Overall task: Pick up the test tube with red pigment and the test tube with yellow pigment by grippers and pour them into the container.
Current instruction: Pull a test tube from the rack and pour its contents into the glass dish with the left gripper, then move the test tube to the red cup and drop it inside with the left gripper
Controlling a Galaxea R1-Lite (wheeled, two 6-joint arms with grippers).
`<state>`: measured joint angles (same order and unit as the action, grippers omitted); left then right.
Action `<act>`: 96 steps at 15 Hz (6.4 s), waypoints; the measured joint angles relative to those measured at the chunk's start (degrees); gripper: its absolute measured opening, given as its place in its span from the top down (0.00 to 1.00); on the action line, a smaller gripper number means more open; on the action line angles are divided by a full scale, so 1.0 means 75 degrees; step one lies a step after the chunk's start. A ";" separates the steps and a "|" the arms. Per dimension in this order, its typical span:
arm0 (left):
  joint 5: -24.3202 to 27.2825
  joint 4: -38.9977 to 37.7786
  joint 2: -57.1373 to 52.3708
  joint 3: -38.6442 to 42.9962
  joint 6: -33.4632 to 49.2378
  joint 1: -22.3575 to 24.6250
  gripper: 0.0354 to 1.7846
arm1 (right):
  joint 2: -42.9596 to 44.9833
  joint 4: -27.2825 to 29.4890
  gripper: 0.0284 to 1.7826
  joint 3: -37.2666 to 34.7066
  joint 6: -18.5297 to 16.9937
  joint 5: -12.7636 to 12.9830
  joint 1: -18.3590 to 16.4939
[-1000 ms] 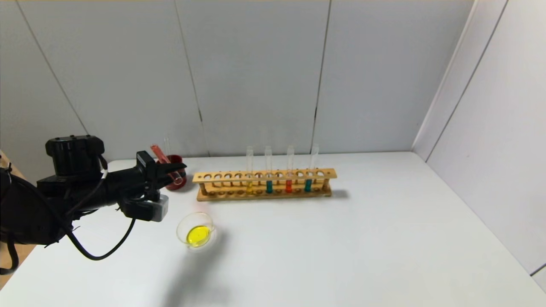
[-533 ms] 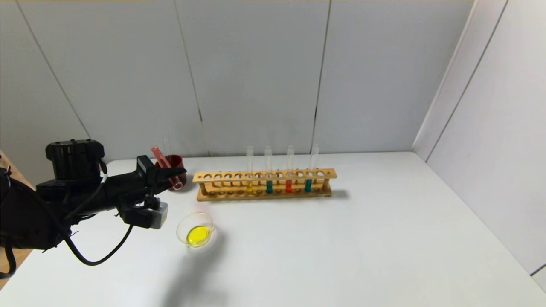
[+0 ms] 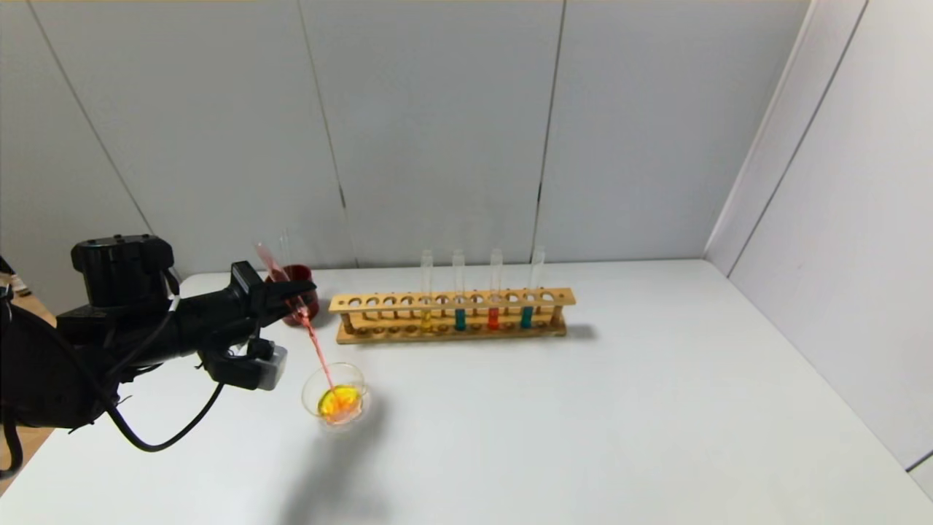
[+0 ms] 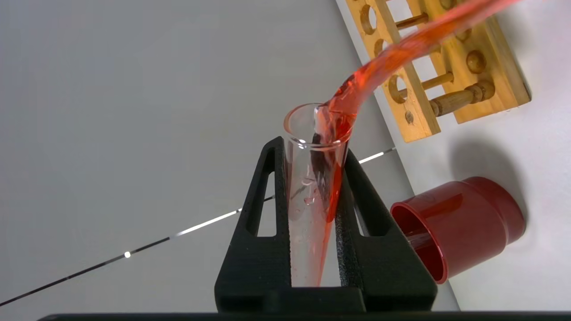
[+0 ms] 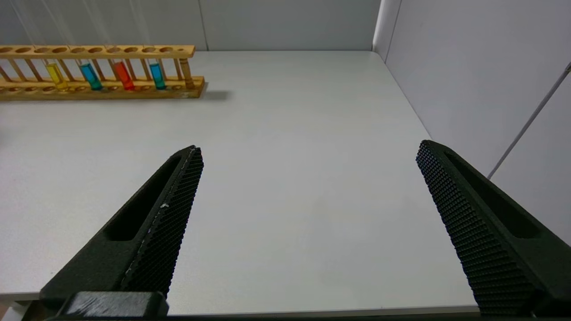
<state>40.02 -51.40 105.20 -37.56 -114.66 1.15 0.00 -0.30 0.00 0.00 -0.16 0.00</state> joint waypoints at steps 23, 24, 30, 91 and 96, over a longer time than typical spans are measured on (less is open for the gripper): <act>-0.0192 0.0000 -0.0271 0.0135 -0.1026 -0.0047 0.83 | 0.0000 -0.0003 0.02 0.0000 0.0000 0.0000 0.0000; -0.0291 -0.0005 -0.0291 0.0153 -0.1035 -0.0085 0.83 | 0.0000 -0.0003 0.02 0.0000 0.0000 0.0003 0.0000; -0.0523 -0.0011 -0.0488 0.0111 -0.1588 -0.0197 0.83 | 0.0000 -0.0003 0.02 0.0000 0.0000 0.0003 0.0000; -0.3566 0.2116 0.1287 -0.5036 1.3688 -0.0237 0.83 | 0.0000 0.0000 0.02 0.0000 0.0000 0.0000 0.0000; -0.3563 0.2043 0.1993 -0.5364 1.3691 -0.0200 0.83 | 0.0000 -0.0003 0.02 0.0000 0.0000 0.0003 0.0000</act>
<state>13.30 -36.07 120.15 -77.79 -11.98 -0.35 0.00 -0.33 0.00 0.00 -0.13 0.00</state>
